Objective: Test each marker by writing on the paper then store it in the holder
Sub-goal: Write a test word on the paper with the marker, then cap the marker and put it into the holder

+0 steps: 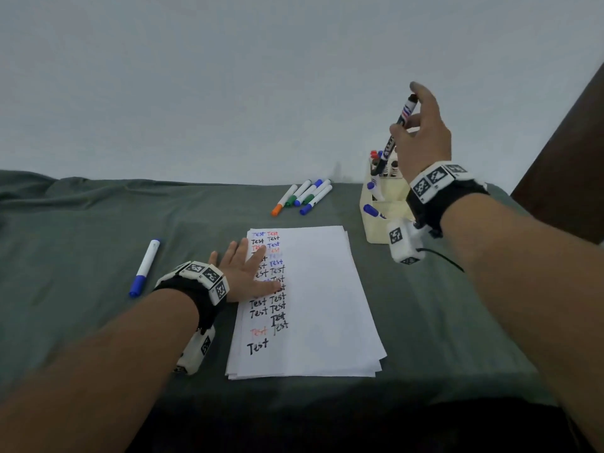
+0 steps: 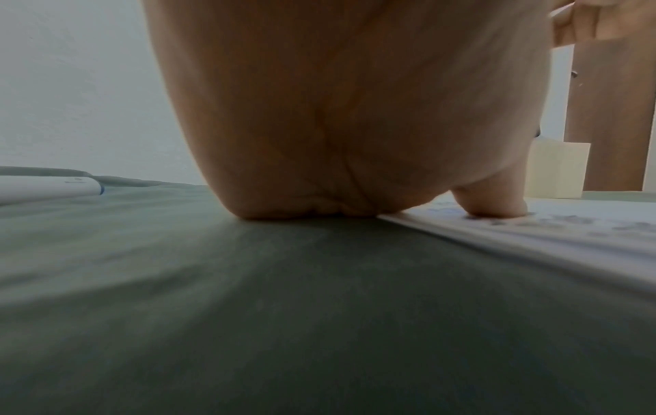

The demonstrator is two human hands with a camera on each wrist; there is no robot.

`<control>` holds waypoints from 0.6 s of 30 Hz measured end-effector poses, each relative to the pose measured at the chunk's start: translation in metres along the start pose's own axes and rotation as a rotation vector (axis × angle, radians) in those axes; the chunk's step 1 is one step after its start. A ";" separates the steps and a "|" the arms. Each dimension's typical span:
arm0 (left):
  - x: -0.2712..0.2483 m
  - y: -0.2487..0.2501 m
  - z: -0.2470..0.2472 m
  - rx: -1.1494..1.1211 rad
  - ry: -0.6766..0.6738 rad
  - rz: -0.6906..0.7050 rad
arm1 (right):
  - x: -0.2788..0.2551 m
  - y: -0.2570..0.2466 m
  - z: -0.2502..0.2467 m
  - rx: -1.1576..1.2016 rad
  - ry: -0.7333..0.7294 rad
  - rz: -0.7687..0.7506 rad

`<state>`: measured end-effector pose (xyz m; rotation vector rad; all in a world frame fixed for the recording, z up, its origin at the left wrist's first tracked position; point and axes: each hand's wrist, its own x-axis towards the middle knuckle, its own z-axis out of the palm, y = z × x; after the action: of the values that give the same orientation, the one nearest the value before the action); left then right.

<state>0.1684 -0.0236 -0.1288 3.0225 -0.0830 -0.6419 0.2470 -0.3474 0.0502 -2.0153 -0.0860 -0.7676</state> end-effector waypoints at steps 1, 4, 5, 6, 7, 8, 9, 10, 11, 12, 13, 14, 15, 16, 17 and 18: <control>0.001 0.000 0.000 -0.002 0.000 0.000 | 0.004 0.003 -0.004 -0.054 -0.008 -0.014; 0.002 0.001 0.000 -0.003 0.004 -0.003 | 0.006 0.014 -0.010 -0.141 -0.031 -0.016; 0.003 0.001 0.000 -0.005 0.003 -0.003 | 0.004 0.018 -0.010 -0.164 -0.039 -0.016; 0.003 0.001 0.000 -0.006 0.003 -0.004 | 0.001 0.022 -0.008 -0.191 -0.046 -0.016; 0.002 0.001 0.000 -0.007 0.002 -0.005 | -0.002 0.027 -0.006 -0.223 -0.055 -0.014; 0.002 0.001 0.000 -0.008 0.000 -0.006 | -0.004 0.033 -0.003 -0.282 -0.076 0.008; 0.002 0.001 -0.001 -0.009 -0.002 -0.007 | -0.007 0.038 0.001 -0.368 -0.123 0.047; 0.001 0.001 -0.001 -0.013 -0.003 -0.007 | -0.010 0.043 0.004 -0.481 -0.198 0.087; 0.000 0.001 -0.001 -0.016 -0.004 -0.006 | -0.013 0.047 0.007 -0.600 -0.295 0.106; 0.000 0.002 -0.002 -0.019 -0.004 -0.005 | -0.015 0.052 0.010 -0.717 -0.392 0.103; -0.001 0.002 -0.002 -0.021 -0.006 -0.006 | -0.018 0.055 0.013 -0.818 -0.473 0.080; -0.001 0.003 -0.003 -0.021 -0.007 -0.007 | -0.019 0.056 0.016 -0.919 -0.531 0.051; -0.002 0.003 -0.003 -0.021 -0.008 -0.008 | -0.019 0.056 0.018 -0.989 -0.547 0.033; -0.003 0.003 -0.004 -0.020 -0.011 -0.007 | -0.019 0.054 0.020 -1.008 -0.524 0.040; -0.003 0.003 -0.004 -0.019 -0.013 -0.006 | -0.018 0.053 0.022 -0.980 -0.472 0.060; -0.004 0.003 -0.005 -0.019 -0.014 -0.005 | -0.016 0.051 0.023 -0.927 -0.403 0.081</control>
<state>0.1666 -0.0266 -0.1228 3.0019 -0.0690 -0.6599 0.2634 -0.3531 -0.0058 -3.0128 0.1498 -0.3412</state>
